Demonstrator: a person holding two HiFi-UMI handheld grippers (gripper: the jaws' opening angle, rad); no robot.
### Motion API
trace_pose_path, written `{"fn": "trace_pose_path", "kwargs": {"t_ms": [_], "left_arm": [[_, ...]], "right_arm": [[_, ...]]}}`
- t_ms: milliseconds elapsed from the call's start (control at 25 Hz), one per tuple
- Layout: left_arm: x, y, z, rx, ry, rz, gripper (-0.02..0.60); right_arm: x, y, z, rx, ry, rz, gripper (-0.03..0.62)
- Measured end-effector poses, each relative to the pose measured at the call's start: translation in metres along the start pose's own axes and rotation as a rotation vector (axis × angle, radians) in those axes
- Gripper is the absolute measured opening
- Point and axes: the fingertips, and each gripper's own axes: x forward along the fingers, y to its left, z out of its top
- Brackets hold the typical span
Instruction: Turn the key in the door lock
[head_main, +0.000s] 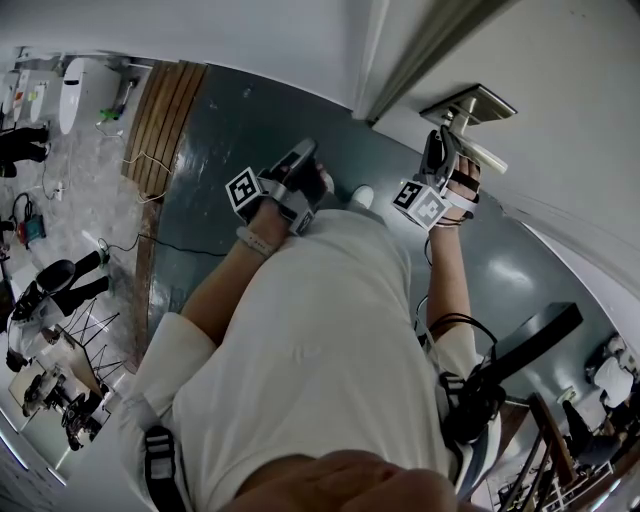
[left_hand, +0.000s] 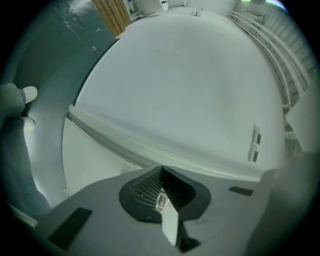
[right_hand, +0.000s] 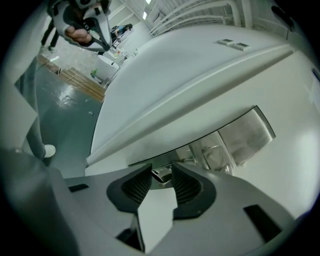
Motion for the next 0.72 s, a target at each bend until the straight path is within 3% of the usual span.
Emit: {"fn": "trace_pose_path", "kwargs": {"t_ms": [560, 640, 680, 720], "left_arm": [[-0.006, -0.003, -0.001, 0.010, -0.008, -0.005, 0.008], [-0.008, -0.003, -0.001, 0.006, -0.009, -0.004, 0.008], [-0.007, -0.002, -0.001, 0.005, -0.008, -0.004, 0.008], [-0.007, -0.002, -0.001, 0.004, -0.007, -0.003, 0.008]], "right_arm": [[0.007, -0.011, 0.001, 0.341, -0.074, -0.054, 0.120], [0.006, -0.012, 0.000, 0.459, -0.094, -0.026, 0.120], [0.007, -0.014, -0.002, 0.583, -0.114, 0.002, 0.120], [0.008, -0.015, -0.006, 0.739, -0.137, 0.036, 0.074]]}}
